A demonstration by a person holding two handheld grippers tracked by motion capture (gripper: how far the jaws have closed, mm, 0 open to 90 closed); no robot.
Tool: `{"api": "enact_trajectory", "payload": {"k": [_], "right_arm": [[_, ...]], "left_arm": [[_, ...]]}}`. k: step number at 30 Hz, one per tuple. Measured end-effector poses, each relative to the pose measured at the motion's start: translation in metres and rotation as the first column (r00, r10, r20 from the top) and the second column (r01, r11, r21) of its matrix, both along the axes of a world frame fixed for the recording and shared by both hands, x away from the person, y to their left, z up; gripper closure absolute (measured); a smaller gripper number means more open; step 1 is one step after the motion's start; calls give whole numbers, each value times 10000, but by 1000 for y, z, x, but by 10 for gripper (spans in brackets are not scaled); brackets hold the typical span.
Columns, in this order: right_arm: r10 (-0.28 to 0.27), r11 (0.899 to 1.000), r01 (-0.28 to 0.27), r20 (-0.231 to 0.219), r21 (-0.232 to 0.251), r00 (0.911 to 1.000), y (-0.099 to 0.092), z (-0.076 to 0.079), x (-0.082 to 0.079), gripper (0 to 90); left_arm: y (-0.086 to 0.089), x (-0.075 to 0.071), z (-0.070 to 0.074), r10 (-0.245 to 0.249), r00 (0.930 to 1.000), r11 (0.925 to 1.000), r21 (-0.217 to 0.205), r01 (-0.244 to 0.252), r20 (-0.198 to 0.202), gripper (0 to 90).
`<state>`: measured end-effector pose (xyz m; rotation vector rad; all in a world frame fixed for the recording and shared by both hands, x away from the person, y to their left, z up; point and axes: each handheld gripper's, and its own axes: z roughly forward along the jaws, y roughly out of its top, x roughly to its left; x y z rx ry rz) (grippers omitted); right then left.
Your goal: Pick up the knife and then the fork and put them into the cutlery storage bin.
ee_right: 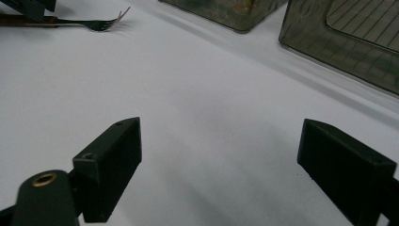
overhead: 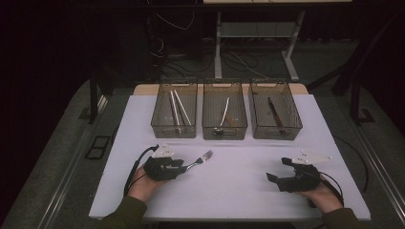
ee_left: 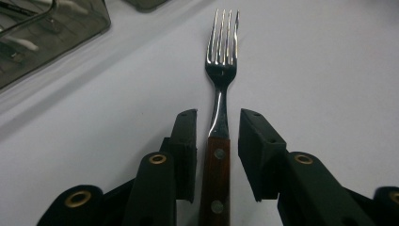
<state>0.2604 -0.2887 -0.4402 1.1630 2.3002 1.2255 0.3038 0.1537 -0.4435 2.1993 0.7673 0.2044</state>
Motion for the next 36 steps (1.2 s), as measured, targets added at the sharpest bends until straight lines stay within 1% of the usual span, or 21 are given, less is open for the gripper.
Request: {"api": "enact_trajectory", "payload": {"k": [4,6,9,12,17,19,21,24,27,30,31,36], "right_arm": [[38,10000,-38,-18,-55,10000,0,-1,0,143],[59,9999,-59,-4,-101,10000,1,-1,0,143],[69,9999,-69,17,-106,10000,1,-1,0,143],[67,9999,-67,18,-109,10000,1,-1,0,143],[43,10000,-43,-101,11,9999,1,0,1,143],[-31,10000,32,-184,90,9998,1,-1,1,143],[-37,9998,42,-240,219,9997,1,-1,2,143],[-31,9996,39,-258,278,9997,2,-1,2,143],[66,9997,-59,-265,242,9996,4,0,3,143],[177,9989,-159,-394,444,9991,5,2,4,143],[197,9986,-176,-430,502,9989,6,3,4,143],[418,9965,-375,-575,745,9975,12,8,5,143]], "left_arm": [[-3,1,-3,-217,9996,9994,273,221,-161,697],[-4,1,-4,-234,9996,9989,399,240,-147,713],[-4,1,-4,-200,9997,9991,367,206,-165,735],[-4,-1,-5,-335,9994,9980,537,334,2,741],[-6,-1,-4,-228,9997,9976,654,232,-58,769],[-6,-1,-4,-229,9997,9976,653,231,-35,771],[-7,-1,-4,-105,9999,9980,620,111,-103,772],[-7,-1,-3,-38,9999,9981,622,45,-113,773],[-8,-2,-1,-63,9998,9992,395,71,-200,772],[-11,-5,4,-42,9998,9999,100,44,-195,773],[-12,-5,6,-88,9998,9998,161,90,-174,772],[-20,-11,15,-178,9998,9998,0,178,-68,772]]}}
